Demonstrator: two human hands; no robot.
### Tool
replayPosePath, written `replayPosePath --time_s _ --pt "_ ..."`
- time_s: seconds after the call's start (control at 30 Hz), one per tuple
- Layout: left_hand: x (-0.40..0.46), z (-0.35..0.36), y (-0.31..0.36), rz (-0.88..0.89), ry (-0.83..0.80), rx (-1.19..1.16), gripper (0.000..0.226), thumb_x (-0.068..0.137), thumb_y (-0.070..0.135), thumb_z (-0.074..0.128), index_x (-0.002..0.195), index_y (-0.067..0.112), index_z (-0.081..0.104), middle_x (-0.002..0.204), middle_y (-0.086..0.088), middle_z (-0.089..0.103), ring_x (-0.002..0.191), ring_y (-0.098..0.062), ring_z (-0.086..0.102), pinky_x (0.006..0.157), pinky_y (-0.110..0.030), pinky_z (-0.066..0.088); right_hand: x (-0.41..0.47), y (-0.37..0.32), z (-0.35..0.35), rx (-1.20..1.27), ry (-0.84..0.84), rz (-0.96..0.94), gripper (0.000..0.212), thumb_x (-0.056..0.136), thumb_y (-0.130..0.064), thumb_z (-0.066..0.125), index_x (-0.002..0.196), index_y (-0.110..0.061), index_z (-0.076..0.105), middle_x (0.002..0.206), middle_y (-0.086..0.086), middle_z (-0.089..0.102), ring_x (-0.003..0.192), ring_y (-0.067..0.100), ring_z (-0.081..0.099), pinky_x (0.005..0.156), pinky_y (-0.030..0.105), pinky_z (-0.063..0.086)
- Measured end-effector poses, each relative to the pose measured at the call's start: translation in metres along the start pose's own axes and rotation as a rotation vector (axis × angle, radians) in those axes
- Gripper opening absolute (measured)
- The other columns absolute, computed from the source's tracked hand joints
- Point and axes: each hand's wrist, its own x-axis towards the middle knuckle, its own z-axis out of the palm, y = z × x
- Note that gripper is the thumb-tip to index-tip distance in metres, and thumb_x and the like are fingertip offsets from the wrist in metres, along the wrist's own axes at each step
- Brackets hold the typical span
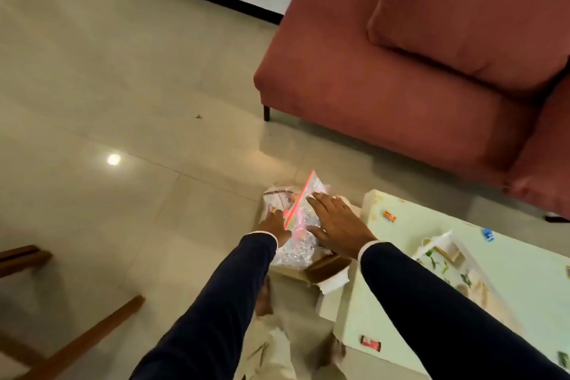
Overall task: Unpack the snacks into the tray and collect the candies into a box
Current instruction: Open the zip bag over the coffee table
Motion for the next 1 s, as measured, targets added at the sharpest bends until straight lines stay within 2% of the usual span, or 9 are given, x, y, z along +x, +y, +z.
replayPosePath --time_s 0.17,0.3,0.37,0.5,0.63,0.73,0.83,0.9,1.0 --pt "0.021 0.006 0.009 -0.017 0.001 -0.173 0.067 0.093 0.017 0.060 0.152 0.011 0.030 0.150 -0.014 0.044 0.131 -0.036 0.051 0.099 -0.045 0.051 0.018 0.006 0.015 -0.008 -0.053 0.029 0.066 0.102 -0.052 0.041 0.157 -0.017 0.027 0.164 0.008 0.027 0.151 0.028 0.025 0.124 0.045 0.018" --pt "0.022 0.008 0.002 -0.016 0.059 -0.168 0.041 0.094 0.010 0.053 0.136 0.008 0.050 0.130 -0.015 0.061 0.116 -0.034 0.061 0.091 -0.039 0.051 0.018 0.008 0.018 0.005 -0.054 0.052 0.063 0.103 -0.049 0.042 0.156 -0.017 0.028 0.164 0.008 0.027 0.151 0.028 0.026 0.124 0.042 0.018" --pt "0.014 0.002 -0.001 -0.002 0.110 -0.162 0.029 0.097 0.011 0.049 0.124 0.007 0.058 0.119 -0.016 0.067 0.106 -0.034 0.065 0.087 -0.039 0.052 0.018 0.008 0.017 0.004 -0.055 0.063 0.062 0.104 -0.045 0.044 0.156 -0.017 0.028 0.163 0.008 0.029 0.150 0.028 0.027 0.124 0.041 0.018" --pt "-0.011 -0.022 -0.007 0.037 0.157 -0.181 0.027 0.099 0.022 0.049 0.118 0.010 0.062 0.111 -0.015 0.068 0.099 -0.035 0.066 0.084 -0.037 0.053 0.017 0.002 0.012 0.005 -0.035 0.071 0.061 0.101 -0.038 0.052 0.155 -0.017 0.032 0.161 0.008 0.034 0.148 0.028 0.032 0.122 0.040 0.022" --pt "-0.043 -0.053 -0.010 0.146 0.273 0.057 0.029 0.104 0.032 0.036 0.118 0.016 0.056 0.111 -0.013 0.068 0.098 -0.037 0.065 0.086 -0.043 0.053 0.022 -0.012 -0.010 0.006 -0.009 0.015 0.060 0.097 -0.027 0.054 0.153 -0.015 0.035 0.157 0.009 0.039 0.144 0.030 0.037 0.120 0.041 0.030" --pt "-0.066 -0.084 0.002 0.336 0.342 0.253 0.033 0.106 0.031 0.034 0.131 0.021 0.053 0.121 -0.008 0.067 0.102 -0.036 0.065 0.085 -0.041 0.052 0.031 -0.025 -0.040 -0.035 0.099 -0.063 0.072 0.090 -0.010 0.055 0.156 -0.015 0.029 0.162 0.009 0.031 0.147 0.030 0.033 0.120 0.041 0.030" --pt "-0.084 -0.120 0.019 0.468 0.373 0.521 0.032 0.107 0.031 0.032 0.129 0.023 0.053 0.119 -0.007 0.069 0.099 -0.035 0.066 0.077 -0.040 0.050 0.046 -0.038 -0.072 -0.098 0.197 -0.123 0.079 0.084 -0.006 0.062 0.155 -0.016 0.030 0.163 0.008 0.028 0.147 0.030 0.030 0.117 0.042 0.032" --pt "-0.103 -0.144 0.031 0.549 0.428 0.684 0.031 0.107 0.029 0.033 0.129 0.025 0.055 0.117 -0.004 0.069 0.098 -0.032 0.068 0.072 -0.038 0.048 0.047 -0.044 -0.097 -0.118 0.212 -0.151 0.062 0.084 -0.009 0.066 0.143 -0.015 0.048 0.156 0.010 0.040 0.147 0.031 0.031 0.118 0.048 0.027" --pt "-0.138 -0.185 0.058 0.616 0.574 0.841 0.027 0.106 0.028 0.038 0.118 0.025 0.062 0.110 0.001 0.069 0.094 -0.026 0.069 0.070 -0.037 0.051 0.040 -0.046 -0.135 -0.143 0.218 -0.139 0.023 0.095 -0.021 0.060 0.116 -0.017 0.068 0.119 0.003 0.067 0.124 0.024 0.055 0.123 0.048 0.016"
